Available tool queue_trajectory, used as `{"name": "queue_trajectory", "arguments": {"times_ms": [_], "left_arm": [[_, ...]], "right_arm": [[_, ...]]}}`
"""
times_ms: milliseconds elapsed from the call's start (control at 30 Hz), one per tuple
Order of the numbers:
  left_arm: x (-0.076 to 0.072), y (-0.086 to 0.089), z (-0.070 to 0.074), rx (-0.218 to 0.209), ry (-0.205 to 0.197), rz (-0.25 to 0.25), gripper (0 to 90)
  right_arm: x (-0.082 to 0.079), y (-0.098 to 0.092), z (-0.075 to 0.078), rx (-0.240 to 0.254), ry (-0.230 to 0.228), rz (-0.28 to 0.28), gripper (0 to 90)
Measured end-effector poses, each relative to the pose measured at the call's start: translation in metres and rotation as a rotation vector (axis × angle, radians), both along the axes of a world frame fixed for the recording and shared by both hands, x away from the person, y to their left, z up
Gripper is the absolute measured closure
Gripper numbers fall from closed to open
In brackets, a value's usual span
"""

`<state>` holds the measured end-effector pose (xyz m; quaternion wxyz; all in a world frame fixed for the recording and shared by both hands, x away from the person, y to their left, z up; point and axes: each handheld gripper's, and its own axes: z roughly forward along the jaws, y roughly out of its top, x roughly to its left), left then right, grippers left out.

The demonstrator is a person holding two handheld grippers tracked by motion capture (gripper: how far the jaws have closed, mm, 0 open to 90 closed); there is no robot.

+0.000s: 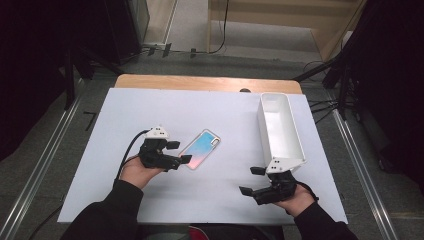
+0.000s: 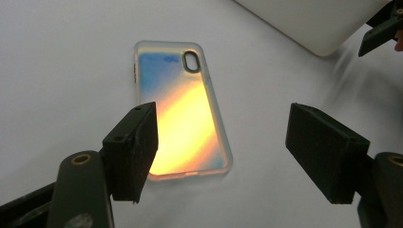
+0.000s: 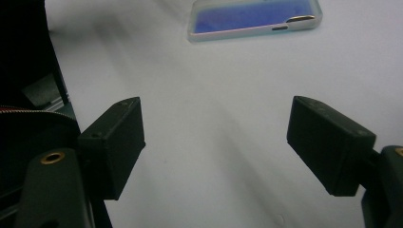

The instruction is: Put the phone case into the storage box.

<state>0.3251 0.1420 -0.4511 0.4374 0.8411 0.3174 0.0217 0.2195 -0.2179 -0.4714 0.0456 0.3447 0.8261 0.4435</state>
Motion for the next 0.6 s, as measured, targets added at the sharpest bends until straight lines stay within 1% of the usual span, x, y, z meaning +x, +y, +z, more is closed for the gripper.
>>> {"name": "queue_trajectory", "arguments": {"times_ms": [33,100,167,233,333,433,567,600], "left_arm": [[0.002,-0.001,0.0,0.009,0.002,-0.003,26.2],[0.004,-0.005,0.0,0.007,-0.001,0.0,26.2],[0.006,-0.007,0.0,0.009,0.007,0.001,26.2],[0.008,-0.011,0.001,0.019,-0.001,0.006,26.2],[0.011,-0.017,0.002,0.011,-0.007,0.008,26.3],[0.014,-0.023,0.0,0.029,-0.016,0.011,26.2],[0.019,-0.031,-0.002,0.024,0.002,0.015,26.2],[0.021,-0.032,-0.002,0.031,0.001,0.022,26.2]], "right_arm": [[0.0,0.0,0.0,0.001,0.001,0.001,18.8],[0.0,0.0,0.0,0.0,0.001,0.001,18.9],[0.0,0.0,0.0,0.001,0.002,0.001,18.8],[0.0,0.0,0.0,0.001,0.002,0.002,18.8],[0.0,0.0,0.0,0.001,0.0,0.003,18.9],[0.0,0.0,0.0,0.001,0.0,0.003,18.9],[0.0,0.0,0.0,0.002,0.003,0.0,18.9],[0.0,0.0,0.0,0.001,0.003,0.0,18.8]]}}
